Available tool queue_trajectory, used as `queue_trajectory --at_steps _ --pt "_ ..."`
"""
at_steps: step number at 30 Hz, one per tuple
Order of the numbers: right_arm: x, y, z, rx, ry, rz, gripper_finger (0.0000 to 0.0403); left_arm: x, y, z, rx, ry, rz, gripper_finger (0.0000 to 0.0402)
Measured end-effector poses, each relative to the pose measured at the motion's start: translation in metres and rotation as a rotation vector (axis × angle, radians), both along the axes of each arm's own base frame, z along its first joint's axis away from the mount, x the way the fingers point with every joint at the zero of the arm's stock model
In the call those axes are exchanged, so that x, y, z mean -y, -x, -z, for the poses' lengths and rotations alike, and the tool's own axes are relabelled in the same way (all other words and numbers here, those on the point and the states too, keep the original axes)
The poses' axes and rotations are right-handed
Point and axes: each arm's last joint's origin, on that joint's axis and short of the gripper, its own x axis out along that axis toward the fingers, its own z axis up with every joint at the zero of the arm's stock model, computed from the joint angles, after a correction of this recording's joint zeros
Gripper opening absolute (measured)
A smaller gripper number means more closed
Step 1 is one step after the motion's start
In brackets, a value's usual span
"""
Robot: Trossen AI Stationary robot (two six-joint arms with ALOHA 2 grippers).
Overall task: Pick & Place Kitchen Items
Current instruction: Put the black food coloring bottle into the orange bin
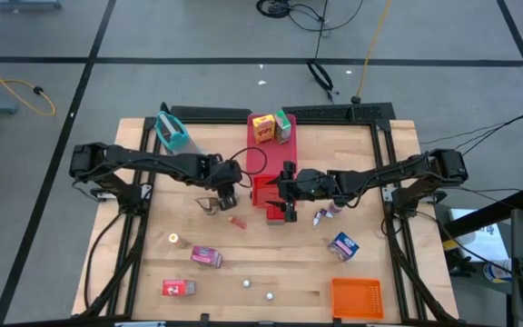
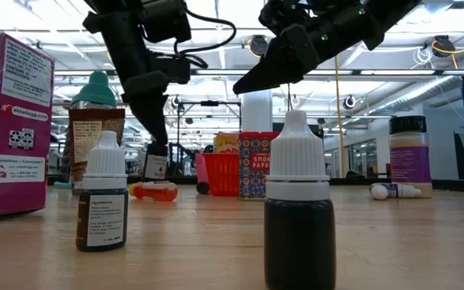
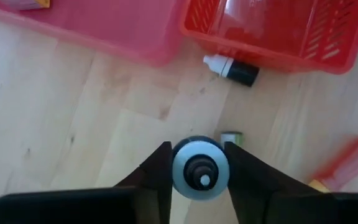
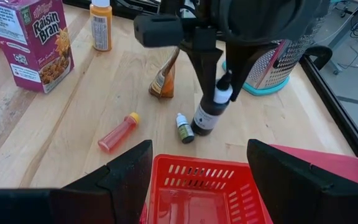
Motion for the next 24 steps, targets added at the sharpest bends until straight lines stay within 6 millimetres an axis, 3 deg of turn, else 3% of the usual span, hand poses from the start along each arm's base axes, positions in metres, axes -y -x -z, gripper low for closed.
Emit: queue_trajectory --at_steps 12,18,24 --pt "0.000 0.001 0.002 -0.022 -0.022 0.011 0.0254 0.001 0.004 -0.005 0.013 0.008 0.007 0.0100" --pt "0.000 0.001 0.002 -0.015 -0.050 0.024 0.0254 0.001 0.011 -0.025 0.108 0.015 -0.005 0.0100" --pt "0.000 -0.001 -0.003 0.039 -0.098 0.039 0.0254 0.010 0.009 -0.050 0.314 0.045 0.004 0.0100"
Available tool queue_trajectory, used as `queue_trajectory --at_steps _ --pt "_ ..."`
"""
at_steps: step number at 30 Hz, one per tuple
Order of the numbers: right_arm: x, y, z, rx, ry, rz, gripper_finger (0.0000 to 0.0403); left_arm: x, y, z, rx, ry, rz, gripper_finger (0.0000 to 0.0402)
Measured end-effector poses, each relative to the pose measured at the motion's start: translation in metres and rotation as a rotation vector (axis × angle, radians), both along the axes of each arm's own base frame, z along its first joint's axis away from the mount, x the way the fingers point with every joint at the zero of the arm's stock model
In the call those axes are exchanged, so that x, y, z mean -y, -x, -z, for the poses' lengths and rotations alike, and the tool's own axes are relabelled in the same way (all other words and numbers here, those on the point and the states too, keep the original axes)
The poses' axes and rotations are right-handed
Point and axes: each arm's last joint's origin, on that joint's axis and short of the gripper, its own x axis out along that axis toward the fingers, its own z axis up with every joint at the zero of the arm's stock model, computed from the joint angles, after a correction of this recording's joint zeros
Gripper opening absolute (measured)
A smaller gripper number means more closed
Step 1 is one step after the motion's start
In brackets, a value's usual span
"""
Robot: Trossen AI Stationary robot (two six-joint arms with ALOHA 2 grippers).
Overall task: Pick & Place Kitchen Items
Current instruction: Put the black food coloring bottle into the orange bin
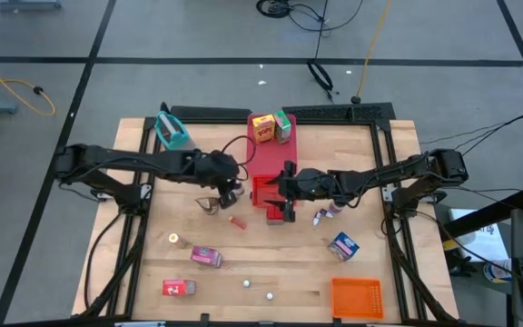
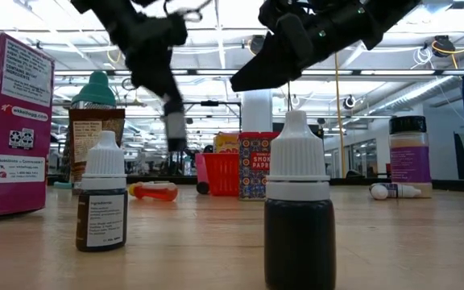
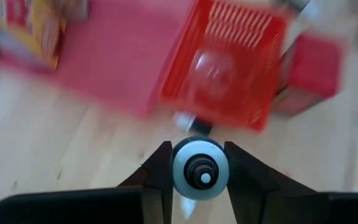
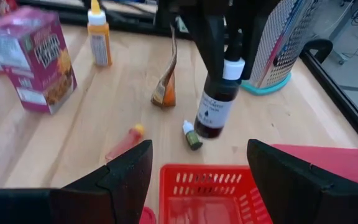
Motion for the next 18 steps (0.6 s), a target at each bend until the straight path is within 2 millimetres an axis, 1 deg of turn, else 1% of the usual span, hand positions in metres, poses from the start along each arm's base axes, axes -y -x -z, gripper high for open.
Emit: queue_trajectory --at_steps 6,12,18 --pt "-0.004 -0.002 -0.001 0.021 -0.003 -0.011 0.0254 0.014 -0.010 -0.016 0.183 -0.011 0.050 0.0100" --pt "-0.011 -0.002 -0.003 0.044 -0.002 -0.032 0.0253 0.020 -0.015 -0.023 0.268 -0.016 0.066 0.0100" --pt "-0.011 -0.003 -0.005 0.068 -0.002 -0.029 0.0253 0.024 -0.020 -0.027 0.336 -0.026 0.072 0.0100"
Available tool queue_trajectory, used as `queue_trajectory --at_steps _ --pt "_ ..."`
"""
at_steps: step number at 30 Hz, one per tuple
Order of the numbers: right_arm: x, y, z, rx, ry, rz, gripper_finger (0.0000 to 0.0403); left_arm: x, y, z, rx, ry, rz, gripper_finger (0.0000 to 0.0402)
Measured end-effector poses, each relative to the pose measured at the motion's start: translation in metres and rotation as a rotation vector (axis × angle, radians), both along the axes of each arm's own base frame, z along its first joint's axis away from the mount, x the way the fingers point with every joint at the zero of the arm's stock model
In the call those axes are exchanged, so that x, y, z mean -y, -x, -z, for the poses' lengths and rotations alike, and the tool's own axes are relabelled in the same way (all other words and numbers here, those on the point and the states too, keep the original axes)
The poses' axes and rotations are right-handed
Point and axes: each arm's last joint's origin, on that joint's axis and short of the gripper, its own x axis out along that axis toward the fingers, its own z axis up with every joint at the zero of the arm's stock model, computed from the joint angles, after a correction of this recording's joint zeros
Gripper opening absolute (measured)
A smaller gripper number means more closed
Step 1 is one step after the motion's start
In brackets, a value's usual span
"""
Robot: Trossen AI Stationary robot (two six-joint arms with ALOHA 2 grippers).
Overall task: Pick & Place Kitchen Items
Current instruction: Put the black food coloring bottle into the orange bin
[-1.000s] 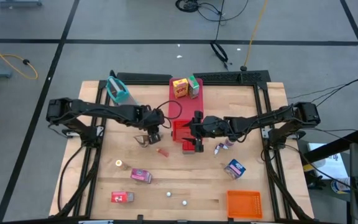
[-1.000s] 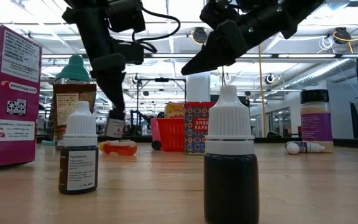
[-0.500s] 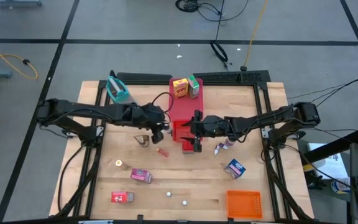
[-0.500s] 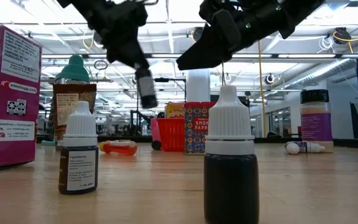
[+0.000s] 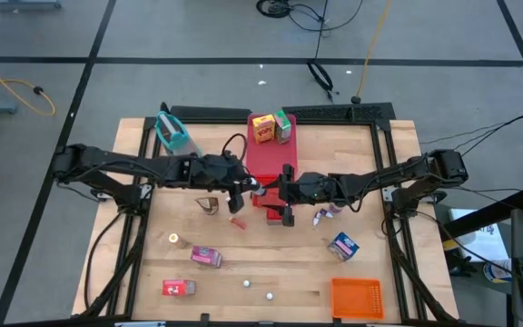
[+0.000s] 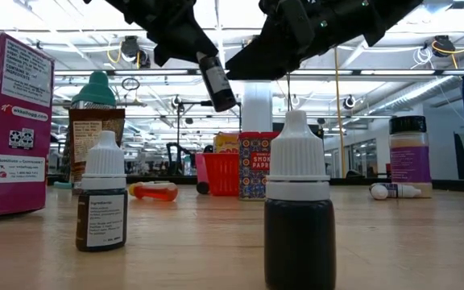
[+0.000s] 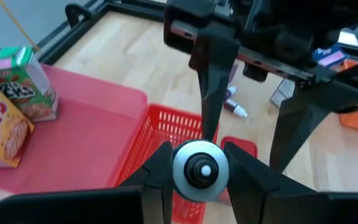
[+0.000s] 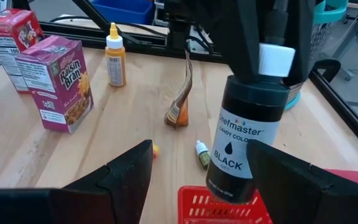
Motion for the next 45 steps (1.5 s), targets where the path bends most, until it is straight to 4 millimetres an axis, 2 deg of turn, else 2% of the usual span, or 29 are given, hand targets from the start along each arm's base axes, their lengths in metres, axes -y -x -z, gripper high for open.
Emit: queue_trajectory --at_steps 20,24,31,37,39,45 --pt "0.002 -0.002 -0.008 0.092 0.019 0.050 0.0249 0.018 -0.010 0.000 0.064 -0.014 0.035 0.0100" --pt "0.002 -0.002 -0.007 0.075 0.015 0.047 0.0212 0.018 -0.011 0.002 0.068 -0.024 0.037 0.0100" --pt "0.002 -0.002 -0.006 0.070 0.021 0.048 0.0101 0.018 -0.012 -0.002 0.102 -0.042 0.045 0.0100" --pt "0.002 -0.002 -0.005 0.060 0.032 0.043 0.0094 0.018 -0.012 -0.002 0.092 -0.039 0.043 0.0100" --pt "0.001 -0.002 -0.005 0.055 0.035 0.039 0.0094 0.018 -0.012 -0.001 0.090 -0.043 0.046 0.0114" --pt "-0.005 0.002 -0.009 0.049 0.050 0.018 0.0094 0.017 -0.011 -0.001 0.079 -0.051 0.045 0.0208"
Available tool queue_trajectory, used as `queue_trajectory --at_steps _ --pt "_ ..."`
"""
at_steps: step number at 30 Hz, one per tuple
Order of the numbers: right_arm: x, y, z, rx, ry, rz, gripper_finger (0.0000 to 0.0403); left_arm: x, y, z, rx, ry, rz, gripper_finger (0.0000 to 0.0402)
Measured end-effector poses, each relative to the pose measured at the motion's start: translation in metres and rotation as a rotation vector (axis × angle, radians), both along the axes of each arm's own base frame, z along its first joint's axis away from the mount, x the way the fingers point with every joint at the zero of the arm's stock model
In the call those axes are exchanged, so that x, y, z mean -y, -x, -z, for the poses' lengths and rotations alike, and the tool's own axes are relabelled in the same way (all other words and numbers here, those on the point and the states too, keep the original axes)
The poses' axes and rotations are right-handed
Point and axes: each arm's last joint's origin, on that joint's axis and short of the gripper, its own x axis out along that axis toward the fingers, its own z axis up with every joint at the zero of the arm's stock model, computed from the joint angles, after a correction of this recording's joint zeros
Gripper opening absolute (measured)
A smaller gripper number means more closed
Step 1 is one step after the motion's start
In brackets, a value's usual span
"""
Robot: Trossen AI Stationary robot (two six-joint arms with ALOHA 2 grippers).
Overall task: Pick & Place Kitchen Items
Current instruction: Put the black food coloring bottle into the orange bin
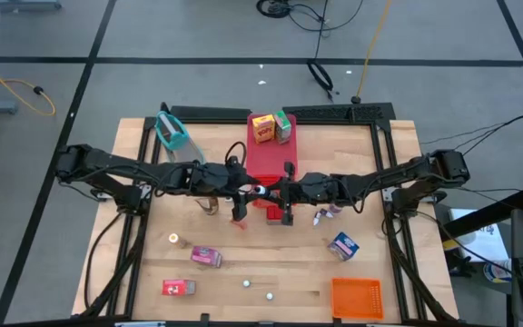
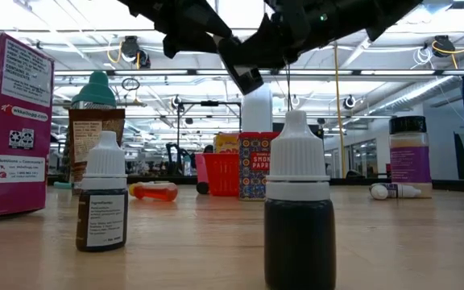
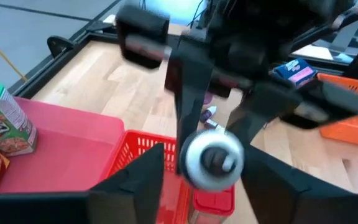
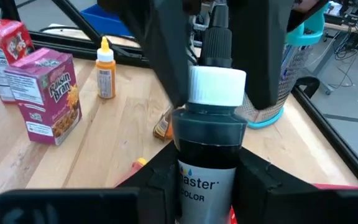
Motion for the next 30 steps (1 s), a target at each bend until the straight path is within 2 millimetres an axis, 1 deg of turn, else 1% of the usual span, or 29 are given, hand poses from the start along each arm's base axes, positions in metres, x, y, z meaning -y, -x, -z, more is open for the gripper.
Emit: queue_trajectory --at_steps 3,6,9,11,13,16,20,24,30 --pt "-0.001 0.004 -0.003 -0.015 -0.001 -0.001 0.0094 -0.001 0.004 -0.001 -0.016 -0.015 -0.015 0.0233" --pt "-0.003 0.008 -0.007 -0.026 -0.004 -0.004 0.0094 -0.002 0.010 -0.006 -0.027 -0.034 -0.027 0.0242" --pt "-0.006 0.014 -0.011 -0.042 -0.007 -0.021 0.0094 -0.002 0.018 -0.014 -0.014 -0.043 -0.042 0.0241" --pt "-0.010 0.016 -0.015 -0.031 -0.008 -0.035 0.0094 -0.003 0.027 -0.018 -0.028 -0.047 -0.052 0.0238" --pt "-0.016 0.021 -0.019 -0.035 -0.007 -0.055 0.0093 -0.003 0.032 -0.024 -0.009 -0.040 -0.069 0.0235" --pt "-0.028 0.028 -0.026 -0.028 -0.008 -0.099 0.0092 -0.001 0.039 -0.025 -0.037 -0.043 -0.095 0.0231" --pt "-0.048 0.046 -0.031 0.007 -0.014 -0.172 0.0092 0.006 0.041 -0.024 -0.055 -0.052 -0.111 0.0227" --pt "-0.063 0.070 -0.031 0.074 -0.049 -0.167 0.0092 0.013 0.042 -0.023 -0.054 -0.046 -0.115 0.0227" --pt "-0.087 0.105 -0.020 0.149 -0.081 -0.141 0.0092 0.027 0.044 -0.024 -0.032 -0.031 -0.129 0.0227"
